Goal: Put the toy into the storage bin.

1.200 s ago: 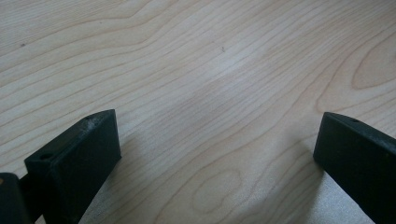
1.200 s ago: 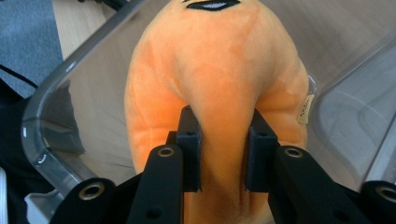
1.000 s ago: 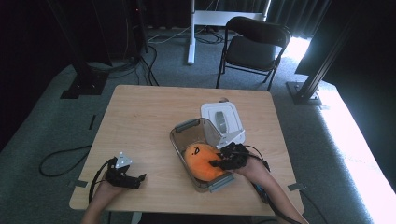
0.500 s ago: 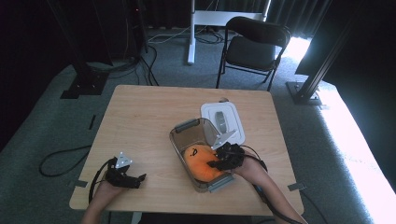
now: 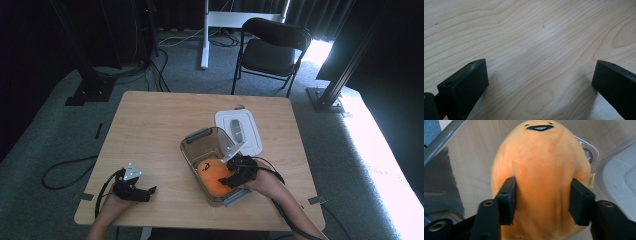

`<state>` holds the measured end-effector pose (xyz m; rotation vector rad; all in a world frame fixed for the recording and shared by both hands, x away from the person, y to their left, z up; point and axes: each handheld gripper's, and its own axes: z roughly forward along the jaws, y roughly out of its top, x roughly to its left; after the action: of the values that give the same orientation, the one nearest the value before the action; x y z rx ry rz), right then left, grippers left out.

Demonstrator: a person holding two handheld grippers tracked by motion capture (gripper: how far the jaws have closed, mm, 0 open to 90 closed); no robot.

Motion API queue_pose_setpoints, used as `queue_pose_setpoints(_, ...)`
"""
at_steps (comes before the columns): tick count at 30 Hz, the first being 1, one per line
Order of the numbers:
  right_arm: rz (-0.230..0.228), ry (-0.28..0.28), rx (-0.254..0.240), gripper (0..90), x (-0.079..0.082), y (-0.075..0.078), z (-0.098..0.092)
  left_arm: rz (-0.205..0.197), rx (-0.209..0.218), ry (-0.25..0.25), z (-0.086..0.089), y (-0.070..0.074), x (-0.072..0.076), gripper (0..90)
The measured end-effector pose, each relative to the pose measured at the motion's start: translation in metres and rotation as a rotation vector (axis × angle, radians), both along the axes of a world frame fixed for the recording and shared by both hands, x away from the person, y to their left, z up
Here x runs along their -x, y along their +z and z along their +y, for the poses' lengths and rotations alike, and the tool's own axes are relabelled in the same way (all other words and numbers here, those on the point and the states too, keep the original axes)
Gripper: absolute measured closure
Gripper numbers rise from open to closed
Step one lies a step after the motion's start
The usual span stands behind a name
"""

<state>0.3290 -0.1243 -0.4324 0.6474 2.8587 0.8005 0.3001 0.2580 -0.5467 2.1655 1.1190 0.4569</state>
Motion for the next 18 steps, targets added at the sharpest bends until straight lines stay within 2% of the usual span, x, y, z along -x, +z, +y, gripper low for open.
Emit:
queue_pose_setpoints(7,-0.003,-0.038,-0.018,31.5,0.000,0.000,-0.001,0.000,0.000,0.000,0.000,0.000,0.000,1.0)
queue_pose_setpoints(10,0.001,-0.046,-0.031,30.0,0.000,0.001,-0.002,-0.001,-0.001,-0.001,0.000,0.000,0.000,1.0)
queue_pose_setpoints(11,0.002,-0.056,-0.063,28.3,0.000,0.003,-0.005,-0.001,-0.001,-0.001,0.000,0.000,0.000,0.9)
queue_pose_setpoints(15,0.008,-0.070,-0.131,28.2,0.000,0.010,-0.012,-0.001,-0.002,-0.001,0.000,0.000,0.000,1.0)
queue_pose_setpoints(18,0.014,-0.072,-0.150,27.1,-0.001,0.013,-0.016,-0.001,-0.001,-0.001,0.000,0.000,0.000,1.0)
